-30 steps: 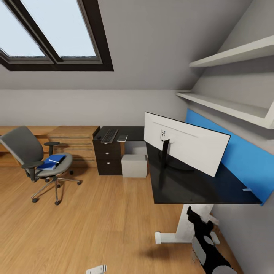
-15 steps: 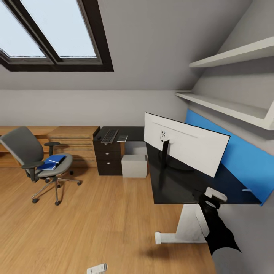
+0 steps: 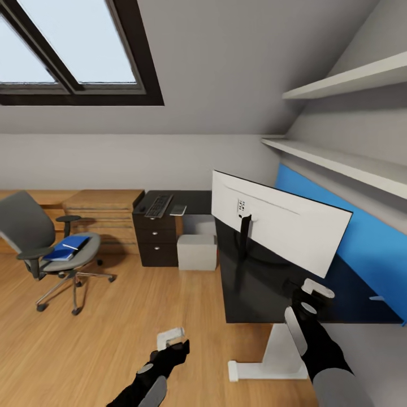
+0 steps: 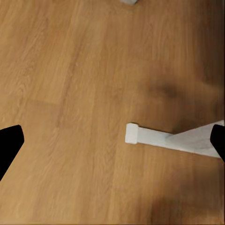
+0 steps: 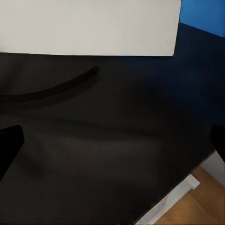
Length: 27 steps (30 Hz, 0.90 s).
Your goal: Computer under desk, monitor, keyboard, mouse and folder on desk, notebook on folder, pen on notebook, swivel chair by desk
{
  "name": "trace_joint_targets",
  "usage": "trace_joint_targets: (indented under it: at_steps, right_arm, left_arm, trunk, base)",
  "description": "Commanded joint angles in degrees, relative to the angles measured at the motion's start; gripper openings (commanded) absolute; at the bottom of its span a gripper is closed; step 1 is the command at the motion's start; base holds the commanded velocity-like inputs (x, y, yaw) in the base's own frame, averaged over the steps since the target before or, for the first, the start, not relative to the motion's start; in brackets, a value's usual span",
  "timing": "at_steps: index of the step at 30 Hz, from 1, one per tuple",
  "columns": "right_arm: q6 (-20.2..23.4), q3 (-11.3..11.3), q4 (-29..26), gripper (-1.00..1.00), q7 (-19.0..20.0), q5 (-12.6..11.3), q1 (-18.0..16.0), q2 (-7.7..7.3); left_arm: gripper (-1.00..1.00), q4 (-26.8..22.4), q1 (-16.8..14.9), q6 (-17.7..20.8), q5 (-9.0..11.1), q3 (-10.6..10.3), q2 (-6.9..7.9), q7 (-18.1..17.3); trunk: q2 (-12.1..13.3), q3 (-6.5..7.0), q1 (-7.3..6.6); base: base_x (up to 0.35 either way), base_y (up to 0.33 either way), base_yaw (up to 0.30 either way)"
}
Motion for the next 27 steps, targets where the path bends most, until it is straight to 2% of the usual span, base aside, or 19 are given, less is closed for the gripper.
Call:
trace_joint_targets:
  at_steps: [1, 3, 4, 8, 9, 11, 12, 23, 27]
  right_arm:
    - [-0.84, 0.06, 0.43, 1.00, 0.00, -0.25, -0.03, -0.14]
    - [-1.98, 0.08, 0.68, 1.00, 0.06, -0.24, -0.03, -0.18]
    - [-5.20, 0.16, 1.00, 1.00, 0.58, -0.17, -0.03, -0.03]
    - [-6.42, 0.70, 1.57, 1.00, 0.96, 0.51, -0.02, 0.08]
    - [-6.89, 1.33, 2.77, 1.00, 1.07, 1.10, -0.02, 0.02]
    - [-7.07, 1.59, 3.44, 1.00, 1.11, 1.32, -0.02, 0.01]
    - [-7.38, 2.11, 4.72, 1.00, 1.26, 1.71, -0.02, -0.03]
    - [-7.39, 2.21, 4.65, 1.00, 1.33, 1.93, 0.02, -0.34]
    - [-7.44, 2.22, 4.85, 1.00, 1.43, 1.96, 0.06, -1.52]
  left_arm:
    - [1.00, -5.13, -0.04, 5.03, 0.25, 3.65, 0.18, 1.84]
    - [1.00, -5.96, -0.04, 6.71, 0.25, 4.59, 0.22, 2.14]
    - [1.00, -6.78, -0.04, 8.88, 0.07, 5.85, 1.20, 2.56]
    - [1.00, -7.29, -0.04, 8.77, -1.84, 5.82, 3.03, 2.82]
    - [1.00, -7.54, -0.04, 7.30, -4.94, 5.84, 3.98, 2.93]
    - [1.00, -7.65, -0.04, 6.23, -6.60, 5.85, 4.34, 2.97]
    - [1.00, -7.75, -0.04, 4.22, -9.57, 5.80, 4.91, 3.02]
    - [1.00, -7.52, -0.04, 4.04, -9.48, 6.22, 4.95, 3.10]
    - [1.00, -7.49, -0.04, 4.06, -9.38, 6.23, 4.94, 3.11]
  trunk:
    - [-0.07, -0.09, 0.05]
    - [-0.07, -0.09, 0.05]
    - [-0.07, -0.09, 0.05]
    - [-0.07, -0.09, 0.05]
    - [-0.07, -0.09, 0.05]
    - [-0.07, -0.09, 0.05]
    - [-0.07, -0.09, 0.05]
    - [-0.07, -0.09, 0.05]
    - [-0.07, -0.09, 0.05]
  base:
    - [0.317, -0.095, 0.000]
    - [0.318, -0.095, 0.000]
    - [0.318, -0.095, 0.000]
    - [0.318, -0.095, 0.000]
    - [0.318, -0.080, 0.000]
    - [0.318, -0.062, 0.000]
    - [0.319, -0.124, 0.000]
    - [0.301, -0.164, 0.000]
    - [0.191, -0.170, 0.000]
